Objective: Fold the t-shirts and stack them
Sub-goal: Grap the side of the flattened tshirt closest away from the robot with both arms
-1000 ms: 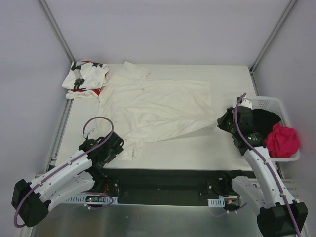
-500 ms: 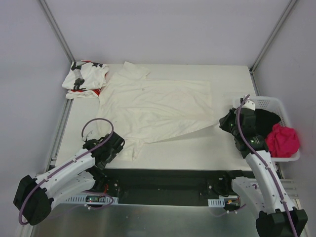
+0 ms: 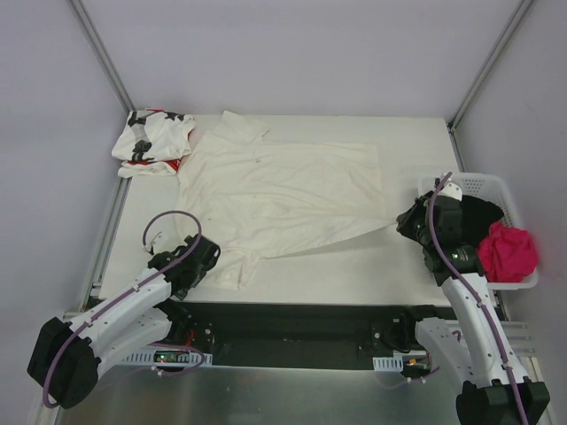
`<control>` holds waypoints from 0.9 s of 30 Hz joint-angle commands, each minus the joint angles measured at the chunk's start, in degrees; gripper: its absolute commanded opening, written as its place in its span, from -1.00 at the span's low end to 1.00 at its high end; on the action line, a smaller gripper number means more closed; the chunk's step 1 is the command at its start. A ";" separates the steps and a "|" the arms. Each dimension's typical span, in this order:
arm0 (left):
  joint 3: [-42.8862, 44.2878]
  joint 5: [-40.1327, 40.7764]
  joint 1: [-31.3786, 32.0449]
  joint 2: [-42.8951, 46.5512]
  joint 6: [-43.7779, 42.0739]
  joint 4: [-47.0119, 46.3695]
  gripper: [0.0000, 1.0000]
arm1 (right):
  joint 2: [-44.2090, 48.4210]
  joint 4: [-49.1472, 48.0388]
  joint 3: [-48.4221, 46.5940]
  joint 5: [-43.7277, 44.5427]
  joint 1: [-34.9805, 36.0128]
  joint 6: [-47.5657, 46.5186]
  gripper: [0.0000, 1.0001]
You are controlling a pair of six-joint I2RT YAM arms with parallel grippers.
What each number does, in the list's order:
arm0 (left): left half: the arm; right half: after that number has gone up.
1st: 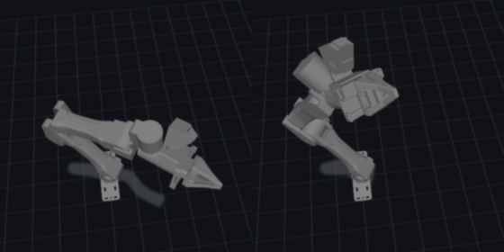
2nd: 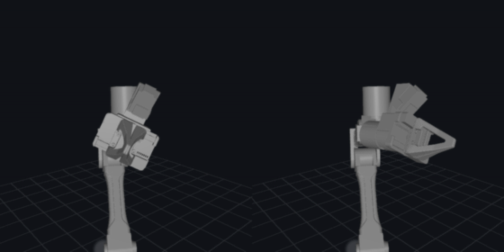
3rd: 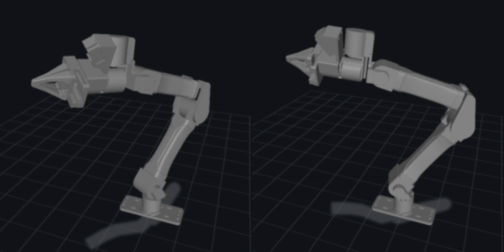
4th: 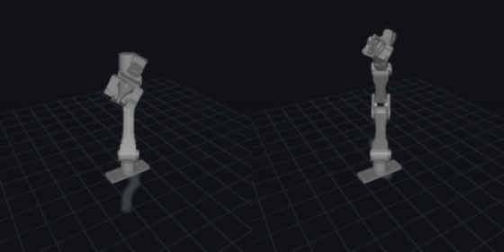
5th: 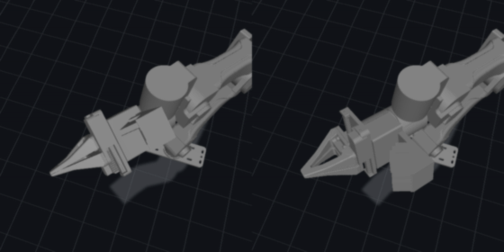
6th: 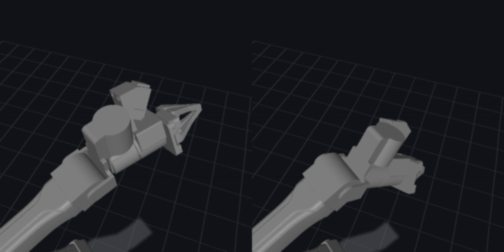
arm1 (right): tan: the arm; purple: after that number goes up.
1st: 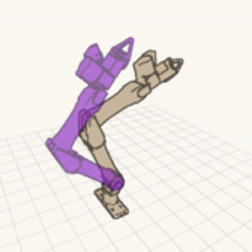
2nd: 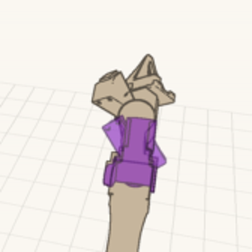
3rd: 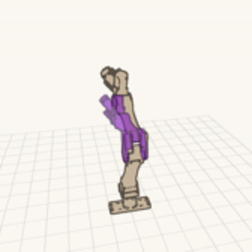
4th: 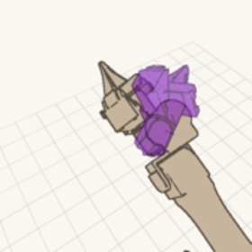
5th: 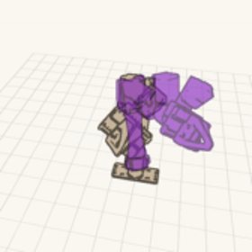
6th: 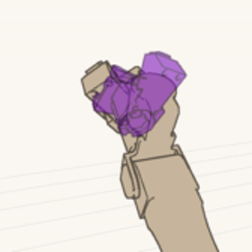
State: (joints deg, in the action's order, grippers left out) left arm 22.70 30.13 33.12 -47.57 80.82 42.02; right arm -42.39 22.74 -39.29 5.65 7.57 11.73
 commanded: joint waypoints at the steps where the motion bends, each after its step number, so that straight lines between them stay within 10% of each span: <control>1: -1.78 -0.16 -1.39 -1.64 -4.08 -5.37 0.95 | 0.03 -0.16 -1.05 -0.11 -0.72 -0.65 -0.99; 27: -3.89 -12.72 -2.54 3.80 -13.49 -7.04 0.55 | -2.78 -2.18 -1.32 -1.96 -0.89 0.14 -0.99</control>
State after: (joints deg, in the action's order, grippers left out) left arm 20.95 23.20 31.00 -44.86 68.84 33.50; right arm -45.06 22.57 -39.29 4.14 7.22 11.79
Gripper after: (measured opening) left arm 0.816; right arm 0.009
